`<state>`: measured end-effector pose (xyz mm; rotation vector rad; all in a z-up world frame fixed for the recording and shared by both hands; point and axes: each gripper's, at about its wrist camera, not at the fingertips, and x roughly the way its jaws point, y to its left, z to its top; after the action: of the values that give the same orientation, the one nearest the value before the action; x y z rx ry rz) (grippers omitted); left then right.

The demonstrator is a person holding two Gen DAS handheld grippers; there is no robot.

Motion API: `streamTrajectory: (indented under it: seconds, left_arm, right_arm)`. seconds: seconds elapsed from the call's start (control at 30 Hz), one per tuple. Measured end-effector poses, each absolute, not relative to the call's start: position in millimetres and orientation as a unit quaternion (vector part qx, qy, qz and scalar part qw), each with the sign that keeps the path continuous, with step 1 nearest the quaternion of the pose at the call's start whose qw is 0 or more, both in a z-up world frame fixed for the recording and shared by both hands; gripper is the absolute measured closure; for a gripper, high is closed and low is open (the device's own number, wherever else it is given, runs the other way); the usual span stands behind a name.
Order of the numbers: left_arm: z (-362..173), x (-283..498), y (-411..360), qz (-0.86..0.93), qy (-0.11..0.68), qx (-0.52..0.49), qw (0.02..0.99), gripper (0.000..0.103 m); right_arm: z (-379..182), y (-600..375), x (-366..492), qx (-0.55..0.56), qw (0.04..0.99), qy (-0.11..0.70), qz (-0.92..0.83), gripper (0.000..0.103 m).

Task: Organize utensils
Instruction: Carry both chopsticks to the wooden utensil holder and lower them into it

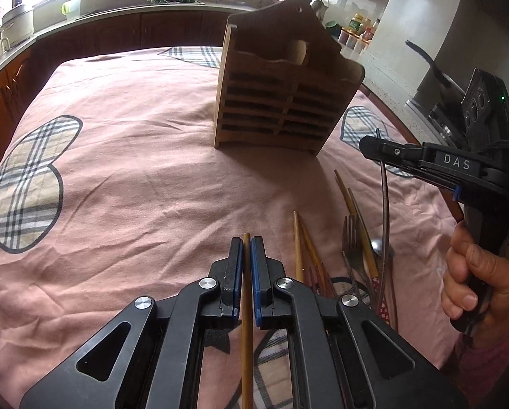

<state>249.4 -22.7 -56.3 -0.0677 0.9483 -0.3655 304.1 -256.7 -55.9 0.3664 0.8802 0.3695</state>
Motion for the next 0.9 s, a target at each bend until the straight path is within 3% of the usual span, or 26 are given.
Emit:
streamTrajectory:
  seconds: [0.43,0.9]
  left_arm:
    - [8,208,4,-0.182,0.380,-0.058,0.905,0.099]
    - [41,183,25,-0.173,0.326,-0.078,0.926,0.099]
  right_arm:
    - [6,-238,264,0.150,0.893,0.372,0.205,0.099]
    - [46,-235,231,0.126,0.911,0.330,0.214,0.099]
